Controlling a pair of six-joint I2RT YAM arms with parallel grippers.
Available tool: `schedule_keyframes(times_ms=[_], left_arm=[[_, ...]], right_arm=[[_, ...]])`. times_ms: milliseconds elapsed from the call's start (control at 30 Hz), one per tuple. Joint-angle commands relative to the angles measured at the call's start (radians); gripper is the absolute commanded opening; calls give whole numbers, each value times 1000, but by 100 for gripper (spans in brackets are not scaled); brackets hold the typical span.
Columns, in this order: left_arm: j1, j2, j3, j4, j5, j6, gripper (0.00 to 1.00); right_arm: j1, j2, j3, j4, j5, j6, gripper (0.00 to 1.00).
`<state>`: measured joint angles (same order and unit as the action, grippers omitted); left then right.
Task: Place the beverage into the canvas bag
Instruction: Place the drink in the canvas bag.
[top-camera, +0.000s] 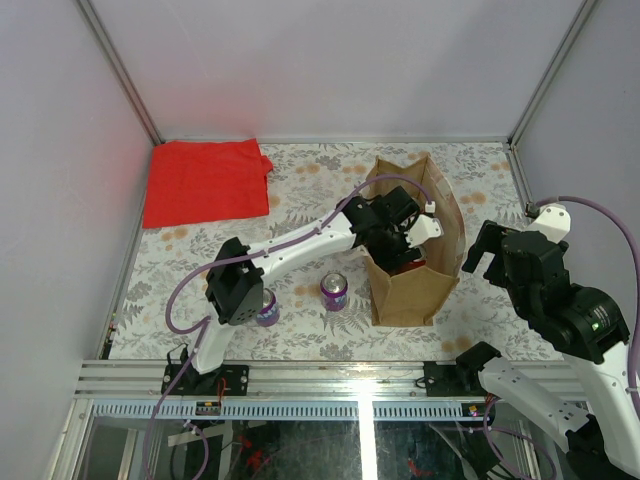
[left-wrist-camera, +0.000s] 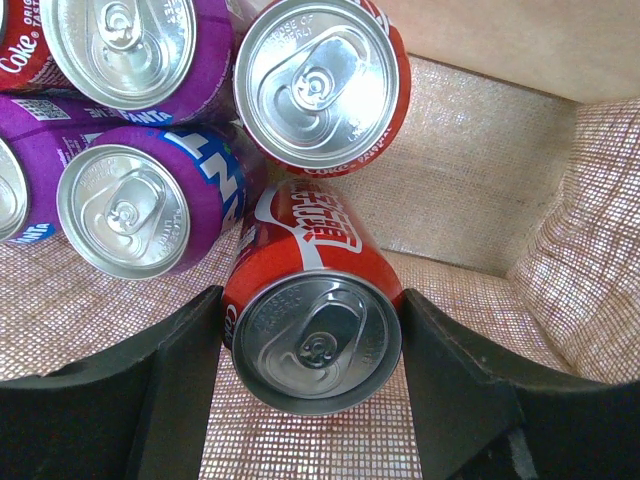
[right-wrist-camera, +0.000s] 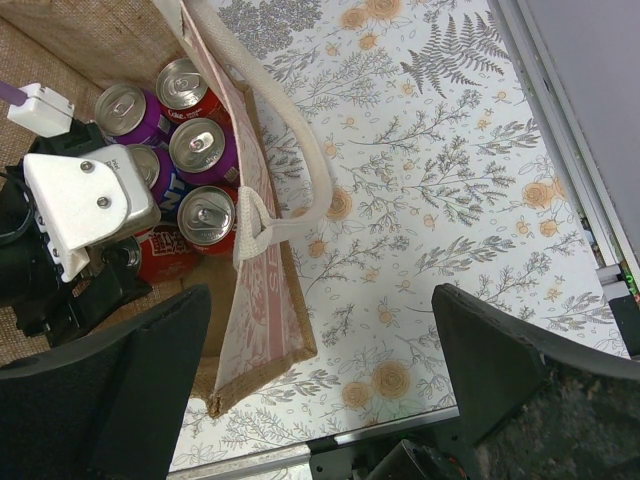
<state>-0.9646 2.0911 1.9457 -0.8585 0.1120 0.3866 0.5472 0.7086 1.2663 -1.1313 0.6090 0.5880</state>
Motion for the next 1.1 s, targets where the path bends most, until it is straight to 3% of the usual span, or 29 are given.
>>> schedule_keyframes(times_ms=[0, 267, 333, 467, 767, 1067], left_arm=[[4, -41, 9, 145, -119, 33, 58], [3, -36, 13, 215, -179, 30, 61], [4, -36, 12, 214, -165, 30, 69], [3, -49, -4, 211, -151, 28, 71], [1, -73, -50, 206, -150, 19, 71], [0, -88, 13, 247, -186, 5, 71]], right_arm=[[7, 0, 3, 36, 7, 7, 99], [7, 9, 6, 42, 6, 0, 99], [7, 11, 6, 44, 6, -2, 99], [7, 13, 5, 47, 3, -5, 99], [7, 16, -6, 54, -4, -2, 99], [7, 13, 0, 47, 0, 3, 99]])
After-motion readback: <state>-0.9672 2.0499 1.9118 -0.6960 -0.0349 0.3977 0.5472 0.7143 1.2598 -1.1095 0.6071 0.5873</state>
